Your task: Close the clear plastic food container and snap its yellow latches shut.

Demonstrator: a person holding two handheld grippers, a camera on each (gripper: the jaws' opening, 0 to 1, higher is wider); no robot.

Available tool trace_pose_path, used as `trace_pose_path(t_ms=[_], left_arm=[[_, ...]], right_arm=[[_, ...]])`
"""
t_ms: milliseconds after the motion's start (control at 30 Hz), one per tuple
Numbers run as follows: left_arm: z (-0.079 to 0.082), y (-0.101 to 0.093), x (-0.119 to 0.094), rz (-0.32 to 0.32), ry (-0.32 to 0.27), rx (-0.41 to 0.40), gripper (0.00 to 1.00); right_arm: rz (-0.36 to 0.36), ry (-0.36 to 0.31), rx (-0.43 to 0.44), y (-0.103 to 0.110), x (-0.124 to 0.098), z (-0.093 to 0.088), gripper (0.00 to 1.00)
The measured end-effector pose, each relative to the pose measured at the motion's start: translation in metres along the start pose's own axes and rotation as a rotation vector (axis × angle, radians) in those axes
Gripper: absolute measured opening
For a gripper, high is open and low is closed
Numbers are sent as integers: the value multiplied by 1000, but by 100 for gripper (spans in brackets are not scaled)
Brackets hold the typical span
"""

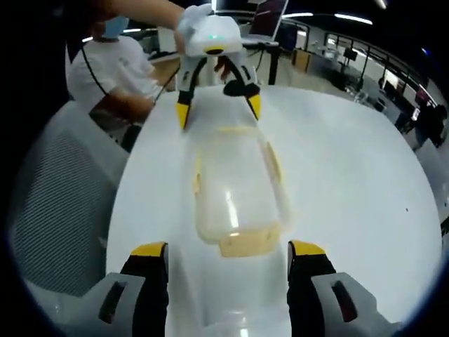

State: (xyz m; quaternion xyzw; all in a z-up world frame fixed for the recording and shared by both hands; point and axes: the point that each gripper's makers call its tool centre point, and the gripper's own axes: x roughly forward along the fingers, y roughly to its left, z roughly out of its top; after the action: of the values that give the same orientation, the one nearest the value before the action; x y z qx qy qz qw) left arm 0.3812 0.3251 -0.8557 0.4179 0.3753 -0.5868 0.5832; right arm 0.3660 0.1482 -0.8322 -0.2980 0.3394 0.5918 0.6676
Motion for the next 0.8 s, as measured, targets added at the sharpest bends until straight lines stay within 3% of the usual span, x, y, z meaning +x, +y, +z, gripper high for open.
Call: trace_pose_path(t_ms=[300, 800], left_arm=[[-2, 0, 2, -22, 24, 18, 81], [-1, -1, 8, -30, 48, 40, 79]], right_arm=[[14, 66, -21, -3, 4, -6, 63], [25, 118, -53, -8, 13, -7, 60]])
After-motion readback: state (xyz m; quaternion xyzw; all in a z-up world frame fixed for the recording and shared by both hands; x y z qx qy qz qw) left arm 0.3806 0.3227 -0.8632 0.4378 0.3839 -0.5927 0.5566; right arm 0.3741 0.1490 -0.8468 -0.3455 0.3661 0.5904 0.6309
